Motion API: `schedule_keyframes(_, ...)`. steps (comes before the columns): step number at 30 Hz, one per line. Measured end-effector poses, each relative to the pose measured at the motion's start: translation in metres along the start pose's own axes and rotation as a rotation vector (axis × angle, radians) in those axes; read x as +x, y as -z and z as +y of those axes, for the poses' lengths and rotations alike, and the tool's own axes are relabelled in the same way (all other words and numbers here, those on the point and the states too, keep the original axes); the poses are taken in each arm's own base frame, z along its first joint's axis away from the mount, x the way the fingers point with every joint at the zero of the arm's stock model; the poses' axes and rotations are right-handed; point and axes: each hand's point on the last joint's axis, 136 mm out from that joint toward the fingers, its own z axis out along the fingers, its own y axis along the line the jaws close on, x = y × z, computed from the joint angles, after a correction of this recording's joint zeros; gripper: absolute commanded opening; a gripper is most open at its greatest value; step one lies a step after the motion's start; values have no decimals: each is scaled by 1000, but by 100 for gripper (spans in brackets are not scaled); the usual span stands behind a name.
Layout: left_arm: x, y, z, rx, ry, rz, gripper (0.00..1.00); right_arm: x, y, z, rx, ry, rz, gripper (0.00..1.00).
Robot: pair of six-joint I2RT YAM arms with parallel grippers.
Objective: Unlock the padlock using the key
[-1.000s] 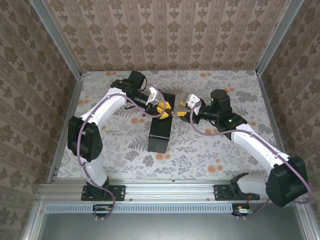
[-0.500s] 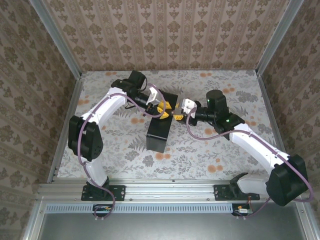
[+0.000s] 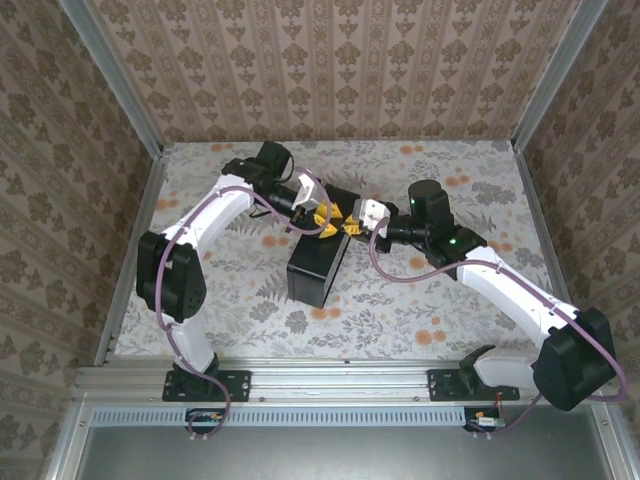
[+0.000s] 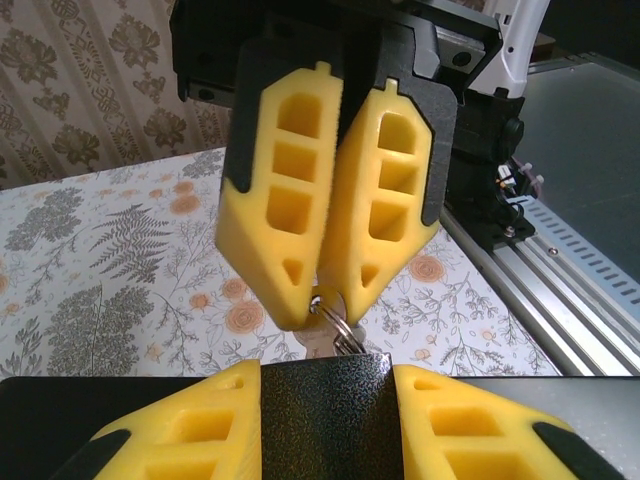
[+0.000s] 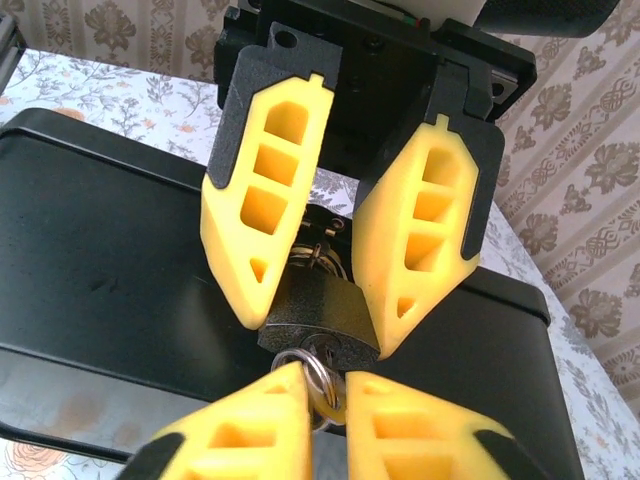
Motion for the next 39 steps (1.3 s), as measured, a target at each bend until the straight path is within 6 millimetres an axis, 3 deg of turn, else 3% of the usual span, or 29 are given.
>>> schedule_keyframes(6,3,-1,3,-8,3,3,0,1,1,1,-11,-29,22,0)
schedule_keyframes(11,17,-6,3,-12,32,13,0,14,-5,5,-37,-192,57,0)
schedule_keyframes(21,43,-13,14,-72,47,114,6,38,-17,2,-26,-922,125,0)
schedule_keyframes(25,45,-13,16,-95,42,137,18,43,-18,1,8,-1195,113,0)
schedule_keyframes(27,47,-12,17,-107,42,146,37,46,-17,0,28,-1292,101,0)
schedule_keyframes(29,47,-13,19,-117,34,154,47,46,-16,-1,49,-1365,95,7)
schedule_keyframes(31,43,-17,23,-126,6,147,51,44,-17,2,44,-1392,95,17)
schedule_keyframes(35,34,-17,26,-138,-23,129,53,46,-17,6,42,-1384,118,22)
schedule_keyframes(39,22,0,31,-167,-20,80,53,56,-12,1,70,-1345,138,26)
